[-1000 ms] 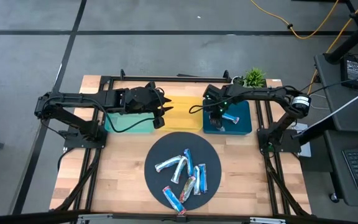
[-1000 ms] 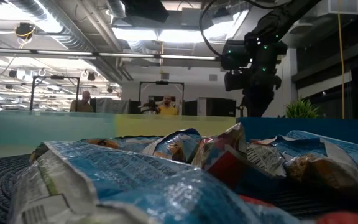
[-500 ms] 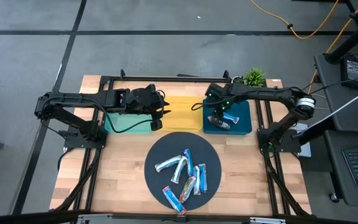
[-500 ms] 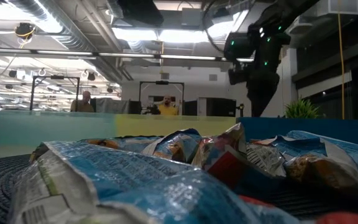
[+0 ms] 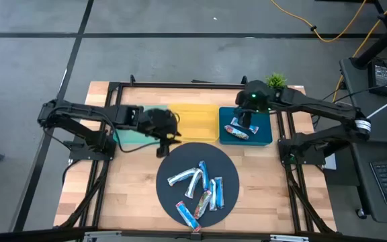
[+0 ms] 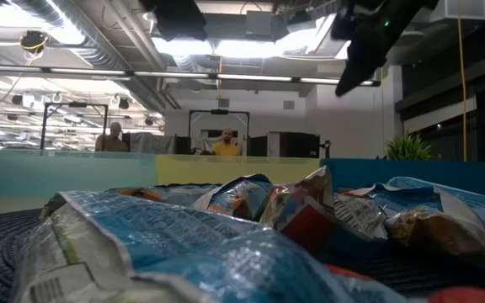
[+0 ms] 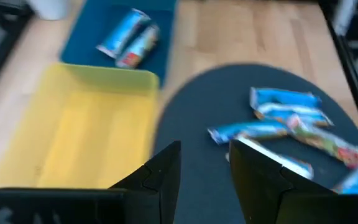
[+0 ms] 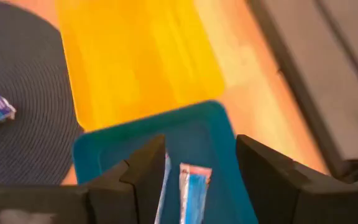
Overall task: Pick and place Granola Bars by type
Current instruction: Put the orange granola bar into the yellow bin
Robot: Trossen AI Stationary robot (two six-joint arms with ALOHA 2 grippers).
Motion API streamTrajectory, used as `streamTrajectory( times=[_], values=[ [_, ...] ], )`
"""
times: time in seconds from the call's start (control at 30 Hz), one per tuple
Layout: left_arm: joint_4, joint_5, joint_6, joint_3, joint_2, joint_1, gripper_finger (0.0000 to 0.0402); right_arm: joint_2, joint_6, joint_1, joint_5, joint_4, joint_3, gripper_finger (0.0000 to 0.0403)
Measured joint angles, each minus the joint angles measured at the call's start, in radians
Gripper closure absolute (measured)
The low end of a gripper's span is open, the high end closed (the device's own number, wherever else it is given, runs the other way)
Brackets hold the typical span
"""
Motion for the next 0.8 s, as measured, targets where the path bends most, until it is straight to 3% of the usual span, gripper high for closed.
streamTrajectory(
  times=[0.33, 0.5, 0.8],
  values=[
    [0.017, -0.056, -0.240, -0.069, 0.051, -0.192, 0.0274, -0.143, -0.174, 0.065, -0.026, 0.142, 0.000, 0.0205],
    [0.104, -0.179, -0.347, -0.117, 0.111, -0.274, 0.0274, -0.142, -0.236, 0.068, -0.086, 0.202, 0.000, 0.0205],
    [0.181, -0.190, -0.639, -0.123, 0.236, -0.324, 0.0274, -0.123, -0.388, 0.068, -0.126, 0.230, -0.001, 0.0205]
  ],
)
